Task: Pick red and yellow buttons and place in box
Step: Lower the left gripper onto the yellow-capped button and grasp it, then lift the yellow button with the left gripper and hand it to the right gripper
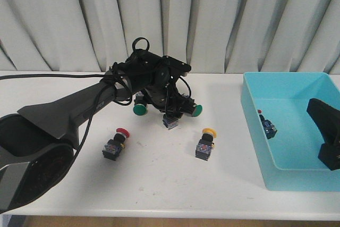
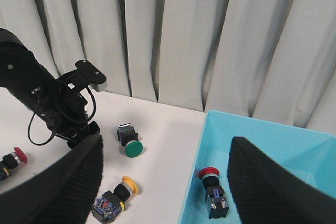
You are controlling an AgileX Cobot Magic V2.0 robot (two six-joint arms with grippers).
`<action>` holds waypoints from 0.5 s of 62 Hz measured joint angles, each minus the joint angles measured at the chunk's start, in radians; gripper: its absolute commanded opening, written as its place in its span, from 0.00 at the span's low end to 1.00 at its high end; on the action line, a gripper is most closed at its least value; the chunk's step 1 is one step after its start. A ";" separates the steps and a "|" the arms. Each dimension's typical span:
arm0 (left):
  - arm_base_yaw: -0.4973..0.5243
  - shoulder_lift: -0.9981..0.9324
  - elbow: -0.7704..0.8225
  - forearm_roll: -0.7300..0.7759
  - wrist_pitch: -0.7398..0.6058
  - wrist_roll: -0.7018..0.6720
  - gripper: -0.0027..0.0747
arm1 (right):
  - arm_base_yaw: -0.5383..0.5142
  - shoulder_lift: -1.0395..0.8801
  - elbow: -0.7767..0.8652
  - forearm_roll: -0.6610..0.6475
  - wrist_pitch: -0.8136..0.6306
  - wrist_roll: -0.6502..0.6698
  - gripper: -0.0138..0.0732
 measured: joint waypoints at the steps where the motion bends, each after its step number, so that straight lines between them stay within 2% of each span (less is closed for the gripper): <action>1: 0.001 0.000 0.000 0.000 0.001 -0.001 0.67 | 0.000 0.000 0.000 0.000 0.000 0.000 0.73; 6: 0.002 0.000 0.000 0.000 0.012 -0.001 0.61 | 0.000 0.000 0.000 0.000 0.000 0.000 0.73; 10: 0.002 0.000 0.000 -0.004 0.019 -0.001 0.53 | 0.000 0.000 0.000 0.000 0.000 0.000 0.73; 26: 0.002 0.000 0.000 -0.031 0.011 0.052 0.04 | 0.000 0.000 0.000 0.000 0.000 0.000 0.73; 31: 0.002 0.002 0.000 -0.031 -0.010 0.057 0.02 | 0.000 0.000 0.000 0.001 0.000 0.000 0.73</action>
